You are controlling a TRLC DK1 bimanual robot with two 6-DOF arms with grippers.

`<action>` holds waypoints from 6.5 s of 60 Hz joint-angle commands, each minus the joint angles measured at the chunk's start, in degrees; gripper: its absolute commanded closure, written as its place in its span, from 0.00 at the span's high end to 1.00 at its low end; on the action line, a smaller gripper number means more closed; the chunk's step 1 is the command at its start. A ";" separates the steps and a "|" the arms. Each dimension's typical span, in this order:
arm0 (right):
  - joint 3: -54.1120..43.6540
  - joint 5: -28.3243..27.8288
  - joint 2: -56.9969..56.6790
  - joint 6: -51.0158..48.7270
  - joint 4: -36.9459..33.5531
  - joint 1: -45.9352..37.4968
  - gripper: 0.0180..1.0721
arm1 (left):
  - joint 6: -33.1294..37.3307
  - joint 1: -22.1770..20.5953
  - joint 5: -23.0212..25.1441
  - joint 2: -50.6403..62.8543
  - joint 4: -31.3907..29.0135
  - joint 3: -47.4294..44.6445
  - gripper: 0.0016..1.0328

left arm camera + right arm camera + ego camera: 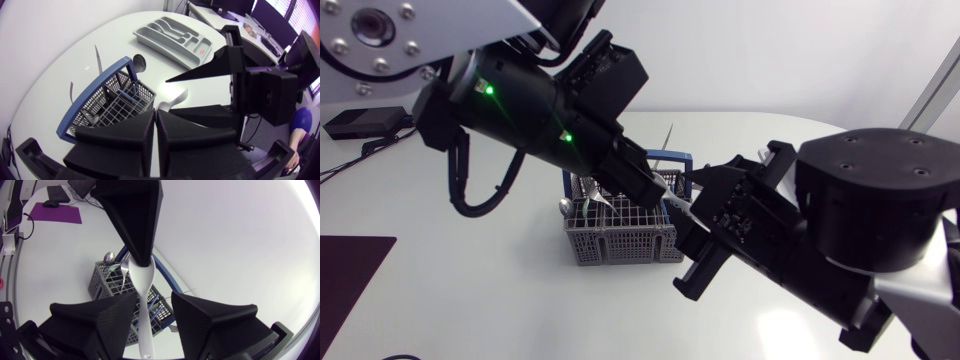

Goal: Sort the cutlery from the basket into the organizer compartments.

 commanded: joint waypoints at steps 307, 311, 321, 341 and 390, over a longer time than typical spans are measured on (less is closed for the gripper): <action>3.21 -49.71 3.71 -52.83 -37.13 -71.19 0.73 | 2.47 12.38 -8.69 -4.52 -3.93 -10.77 0.68; 2.77 -49.18 1.52 -46.86 -36.86 -66.62 0.73 | 2.03 12.12 -9.40 -3.29 -2.97 -10.77 0.68; 2.33 -45.40 -3.67 -34.81 -35.63 -55.99 0.73 | 1.07 11.94 -10.63 -2.68 1.52 -12.62 0.67; 2.77 -42.50 -6.48 -25.59 -34.67 -45.62 0.73 | -0.52 12.12 -12.47 -2.15 10.66 -17.19 0.58; 0.40 -38.72 -8.68 -14.51 -29.92 -30.76 0.73 | -3.68 12.56 -13.88 4.53 19.62 -17.98 0.39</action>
